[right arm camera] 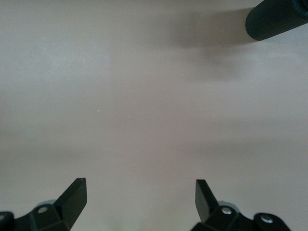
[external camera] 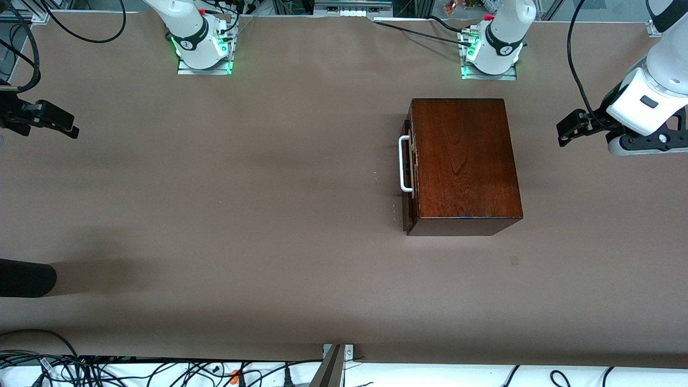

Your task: Open drawer, take yellow block, close drawer

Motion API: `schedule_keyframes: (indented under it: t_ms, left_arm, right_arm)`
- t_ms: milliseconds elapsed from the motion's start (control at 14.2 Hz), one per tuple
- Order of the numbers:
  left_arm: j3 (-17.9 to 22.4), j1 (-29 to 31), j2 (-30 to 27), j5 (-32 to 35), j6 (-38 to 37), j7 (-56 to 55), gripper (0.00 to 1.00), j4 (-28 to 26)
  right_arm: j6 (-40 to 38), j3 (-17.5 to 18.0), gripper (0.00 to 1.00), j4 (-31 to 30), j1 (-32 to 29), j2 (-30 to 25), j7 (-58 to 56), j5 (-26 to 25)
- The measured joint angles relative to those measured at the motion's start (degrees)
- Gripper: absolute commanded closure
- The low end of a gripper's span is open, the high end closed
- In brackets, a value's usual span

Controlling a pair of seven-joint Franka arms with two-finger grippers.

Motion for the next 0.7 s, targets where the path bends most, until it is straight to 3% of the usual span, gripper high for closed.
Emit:
schedule_keyframes:
  t_ms: [704]
  left_arm:
    - [-0.05, -0.13, 0.29, 0.0, -0.44, 0.0, 0.0, 0.16]
  right_arm:
    - [-0.28, 0.06, 0.0, 0.0, 0.0, -0.3, -0.04, 0.04]
